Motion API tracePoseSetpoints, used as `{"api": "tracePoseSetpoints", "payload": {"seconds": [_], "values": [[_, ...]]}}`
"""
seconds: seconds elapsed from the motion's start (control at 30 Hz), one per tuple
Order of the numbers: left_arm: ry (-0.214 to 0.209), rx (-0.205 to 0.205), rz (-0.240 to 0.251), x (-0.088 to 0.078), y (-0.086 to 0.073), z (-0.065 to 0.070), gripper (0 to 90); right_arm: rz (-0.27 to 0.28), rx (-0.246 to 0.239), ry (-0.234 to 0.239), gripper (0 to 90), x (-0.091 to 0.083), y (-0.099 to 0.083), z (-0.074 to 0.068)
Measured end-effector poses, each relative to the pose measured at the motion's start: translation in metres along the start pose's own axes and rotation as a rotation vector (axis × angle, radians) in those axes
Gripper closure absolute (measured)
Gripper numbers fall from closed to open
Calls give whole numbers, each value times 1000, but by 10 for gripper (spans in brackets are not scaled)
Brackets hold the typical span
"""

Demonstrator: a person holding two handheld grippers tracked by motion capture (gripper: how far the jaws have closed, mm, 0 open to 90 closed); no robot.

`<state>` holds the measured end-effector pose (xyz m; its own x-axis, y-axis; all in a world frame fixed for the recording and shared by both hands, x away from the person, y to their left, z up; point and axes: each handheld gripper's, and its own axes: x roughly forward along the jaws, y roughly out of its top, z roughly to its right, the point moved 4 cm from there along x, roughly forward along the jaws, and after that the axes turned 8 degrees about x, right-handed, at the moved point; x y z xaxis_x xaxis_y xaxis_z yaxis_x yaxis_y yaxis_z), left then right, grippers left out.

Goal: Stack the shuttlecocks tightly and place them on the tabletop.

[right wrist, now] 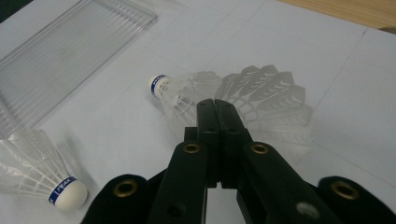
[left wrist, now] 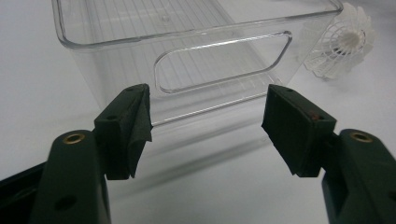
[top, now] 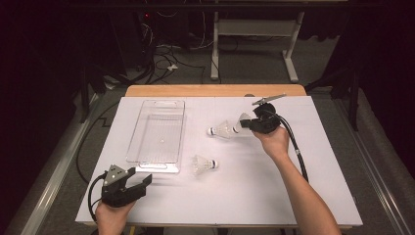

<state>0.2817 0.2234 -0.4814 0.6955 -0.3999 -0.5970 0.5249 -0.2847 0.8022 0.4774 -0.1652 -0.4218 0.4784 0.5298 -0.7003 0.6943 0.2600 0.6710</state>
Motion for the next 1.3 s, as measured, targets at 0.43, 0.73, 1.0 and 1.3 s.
{"api": "tracePoseSetpoints", "payload": {"seconds": [0.43, 0.73, 1.0, 1.3], "values": [[-3, 3, -7, 1, 0, 0, 334, -5, 10, 18, 900, 17, 2, -4], [-6, 9, -9, 2, 0, 2, 334, -2, 10, 31, 900, 23, 4, -9], [-4, 9, -8, 1, 0, 1, 335, 4, 21, 43, 900, 27, 4, -10], [-7, 9, -9, 3, 1, 1, 334, 6, 33, 56, 900, 33, 3, -11]]}}
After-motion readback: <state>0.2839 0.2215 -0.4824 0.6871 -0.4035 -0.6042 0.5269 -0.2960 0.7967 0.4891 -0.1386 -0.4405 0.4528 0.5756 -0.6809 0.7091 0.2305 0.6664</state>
